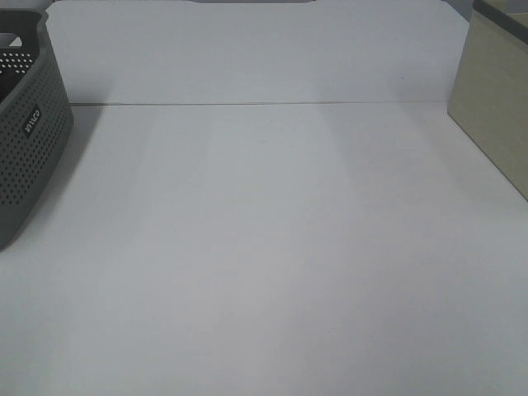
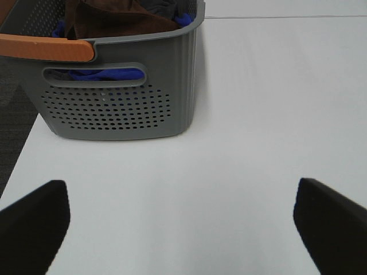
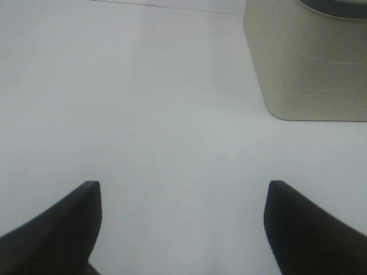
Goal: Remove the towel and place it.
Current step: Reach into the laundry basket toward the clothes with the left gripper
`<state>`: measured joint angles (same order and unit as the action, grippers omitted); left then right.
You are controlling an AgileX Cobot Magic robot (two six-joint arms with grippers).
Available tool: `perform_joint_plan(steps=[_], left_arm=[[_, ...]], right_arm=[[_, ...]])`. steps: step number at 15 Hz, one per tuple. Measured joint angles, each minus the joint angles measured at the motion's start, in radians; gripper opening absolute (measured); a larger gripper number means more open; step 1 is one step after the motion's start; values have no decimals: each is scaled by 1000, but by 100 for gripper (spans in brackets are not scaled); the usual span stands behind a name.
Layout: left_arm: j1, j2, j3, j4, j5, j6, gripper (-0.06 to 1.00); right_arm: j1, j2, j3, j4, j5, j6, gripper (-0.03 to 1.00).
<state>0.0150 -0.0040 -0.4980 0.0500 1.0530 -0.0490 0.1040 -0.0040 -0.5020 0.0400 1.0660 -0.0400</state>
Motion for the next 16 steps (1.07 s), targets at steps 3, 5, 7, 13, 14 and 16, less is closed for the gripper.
perform_joint_plan(steps=[3, 5, 7, 13, 14, 16], left_arm=[[0, 0, 0, 0, 0, 0, 99], [0, 0, 0, 3, 0, 0, 99], [0, 0, 0, 5, 0, 3, 99], [0, 0, 0, 11, 0, 3, 99], [0, 0, 0, 12, 0, 3, 99], [0, 0, 0, 13, 0, 5, 99]], right_arm=[[0, 0, 0, 0, 0, 0, 75], [0, 0, 0, 0, 0, 0, 75], [0, 0, 0, 0, 0, 0, 75], [0, 0, 0, 0, 0, 0, 75], [0, 0, 0, 0, 0, 0, 75], [0, 0, 0, 0, 0, 0, 75]])
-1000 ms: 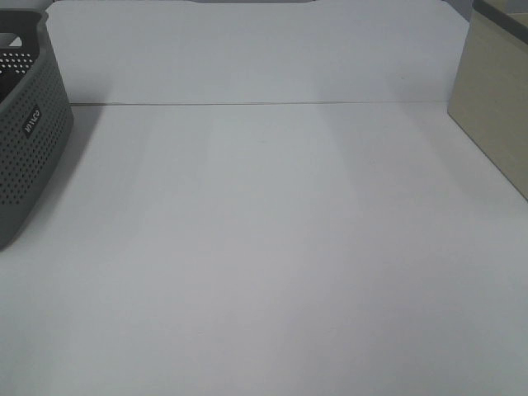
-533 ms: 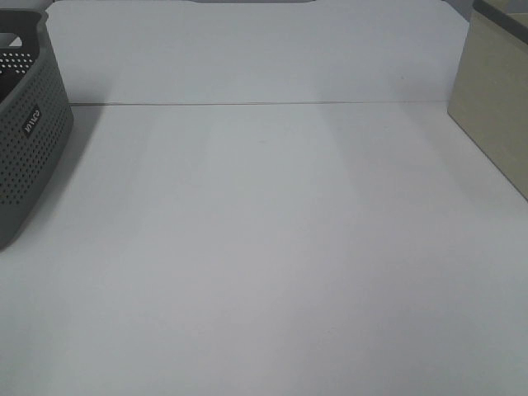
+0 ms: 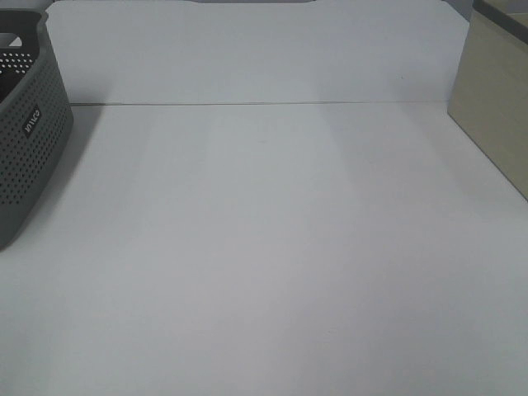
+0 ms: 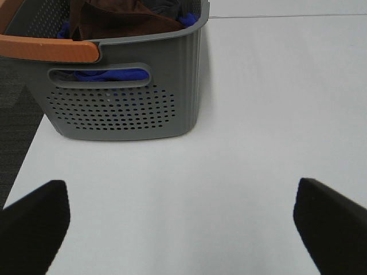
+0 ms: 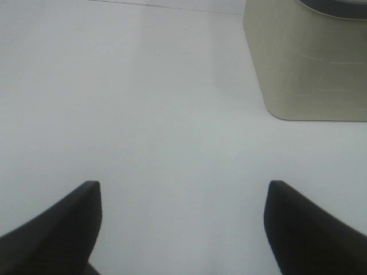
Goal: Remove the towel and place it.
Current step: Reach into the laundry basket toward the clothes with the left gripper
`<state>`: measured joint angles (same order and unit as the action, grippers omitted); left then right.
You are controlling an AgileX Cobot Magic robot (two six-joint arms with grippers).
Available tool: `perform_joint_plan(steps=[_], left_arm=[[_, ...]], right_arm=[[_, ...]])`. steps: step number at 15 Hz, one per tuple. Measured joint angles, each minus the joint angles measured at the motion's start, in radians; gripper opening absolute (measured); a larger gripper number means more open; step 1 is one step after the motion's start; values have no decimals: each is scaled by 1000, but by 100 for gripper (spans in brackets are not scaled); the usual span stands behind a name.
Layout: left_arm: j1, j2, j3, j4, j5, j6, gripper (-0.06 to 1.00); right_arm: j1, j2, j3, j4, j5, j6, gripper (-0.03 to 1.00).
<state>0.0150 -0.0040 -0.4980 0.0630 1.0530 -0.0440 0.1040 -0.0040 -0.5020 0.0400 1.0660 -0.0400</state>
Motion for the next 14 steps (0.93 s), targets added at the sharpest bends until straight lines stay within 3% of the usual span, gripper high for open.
perform_joint_plan(steps=[14], left_arm=[[0, 0, 0, -10, 0, 3, 99]], right_arm=[[0, 0, 0, 0, 0, 0, 75]])
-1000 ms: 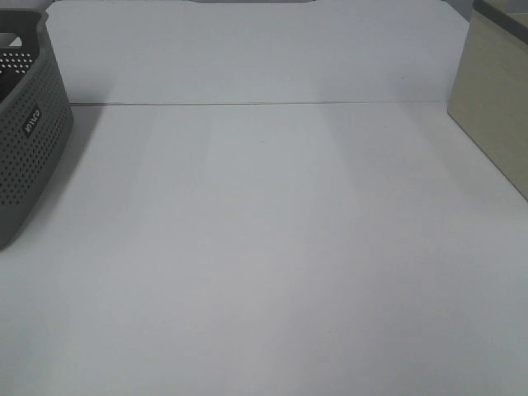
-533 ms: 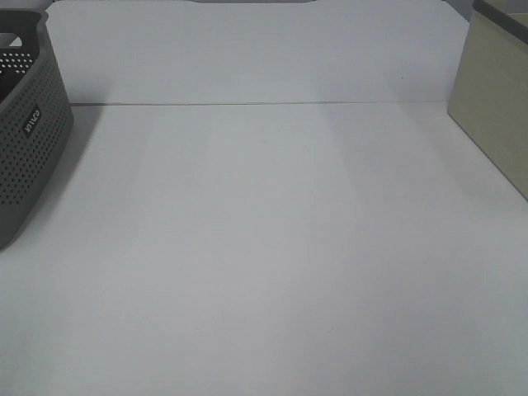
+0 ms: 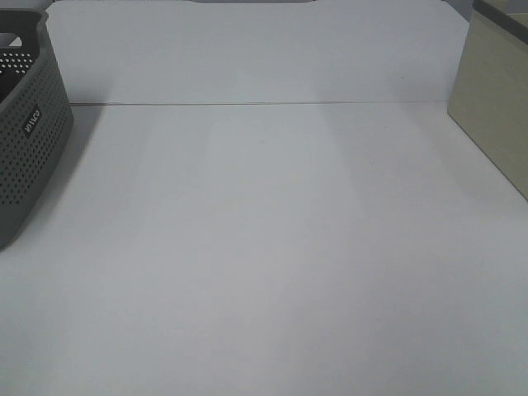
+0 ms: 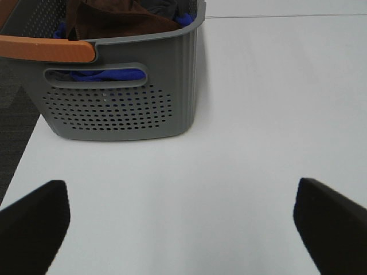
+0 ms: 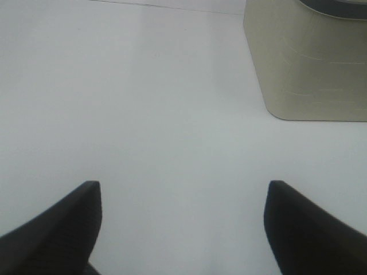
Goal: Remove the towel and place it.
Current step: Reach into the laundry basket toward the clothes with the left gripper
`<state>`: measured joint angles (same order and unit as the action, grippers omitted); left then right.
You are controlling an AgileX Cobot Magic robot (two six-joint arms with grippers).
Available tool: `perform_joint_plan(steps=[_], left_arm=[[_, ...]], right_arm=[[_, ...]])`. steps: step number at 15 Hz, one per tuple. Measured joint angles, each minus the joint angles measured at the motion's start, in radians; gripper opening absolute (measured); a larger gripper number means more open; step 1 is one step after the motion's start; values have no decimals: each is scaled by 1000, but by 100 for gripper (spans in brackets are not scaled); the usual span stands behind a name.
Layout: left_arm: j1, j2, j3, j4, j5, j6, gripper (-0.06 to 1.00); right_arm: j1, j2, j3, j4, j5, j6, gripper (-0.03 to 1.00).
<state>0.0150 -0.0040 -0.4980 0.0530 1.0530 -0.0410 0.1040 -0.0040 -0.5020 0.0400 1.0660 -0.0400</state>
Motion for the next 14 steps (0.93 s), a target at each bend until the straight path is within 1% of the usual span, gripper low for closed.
perform_joint_plan(steps=[14], left_arm=[[0, 0, 0, 0, 0, 0, 99]], right_arm=[[0, 0, 0, 0, 0, 0, 75]])
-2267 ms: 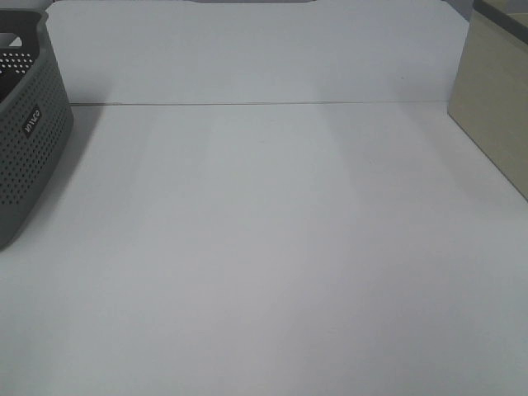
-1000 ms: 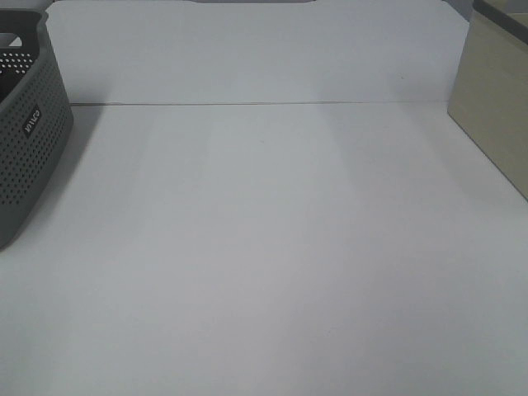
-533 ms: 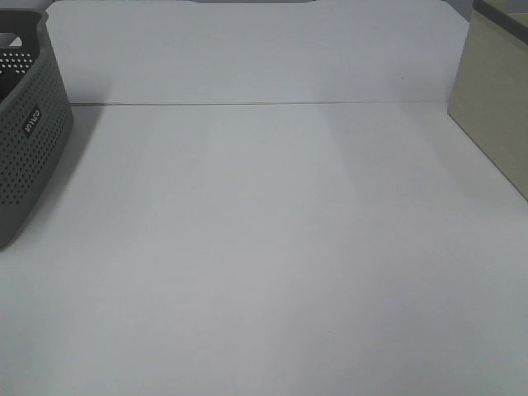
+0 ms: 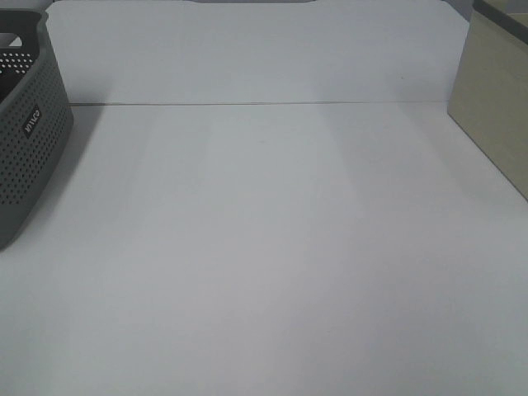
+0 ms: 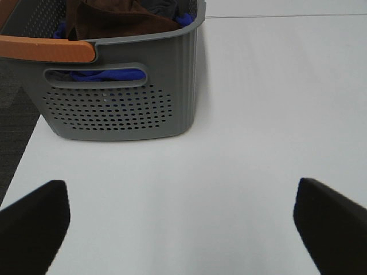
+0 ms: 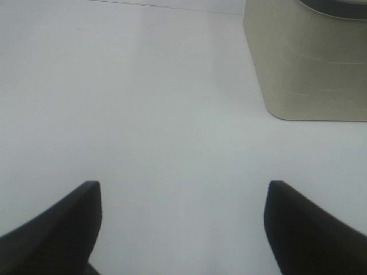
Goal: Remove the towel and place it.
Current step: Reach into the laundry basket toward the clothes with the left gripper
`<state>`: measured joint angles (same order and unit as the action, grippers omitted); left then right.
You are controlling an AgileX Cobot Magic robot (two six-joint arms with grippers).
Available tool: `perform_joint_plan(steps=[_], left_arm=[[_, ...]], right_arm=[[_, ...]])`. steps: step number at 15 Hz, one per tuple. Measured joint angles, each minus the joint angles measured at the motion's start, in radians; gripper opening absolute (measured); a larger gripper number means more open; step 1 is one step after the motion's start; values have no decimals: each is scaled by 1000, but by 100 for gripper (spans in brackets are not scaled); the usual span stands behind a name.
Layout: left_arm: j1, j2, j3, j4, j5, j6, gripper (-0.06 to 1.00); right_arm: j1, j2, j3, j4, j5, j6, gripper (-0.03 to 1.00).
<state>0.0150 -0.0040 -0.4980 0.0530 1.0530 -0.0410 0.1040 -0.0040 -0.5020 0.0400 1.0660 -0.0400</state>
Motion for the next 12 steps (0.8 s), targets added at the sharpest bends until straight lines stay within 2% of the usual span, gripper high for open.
perform_joint_plan(steps=[8, 10, 12], left_arm=[[0, 0, 0, 0, 0, 32, 99], [0, 44, -37, -20, 30, 138, 99], [0, 183, -162, -64, 64, 338, 99]], right_arm=[[0, 0, 0, 0, 0, 0, 75], [0, 0, 0, 0, 0, 0, 75], [0, 0, 0, 0, 0, 0, 75]])
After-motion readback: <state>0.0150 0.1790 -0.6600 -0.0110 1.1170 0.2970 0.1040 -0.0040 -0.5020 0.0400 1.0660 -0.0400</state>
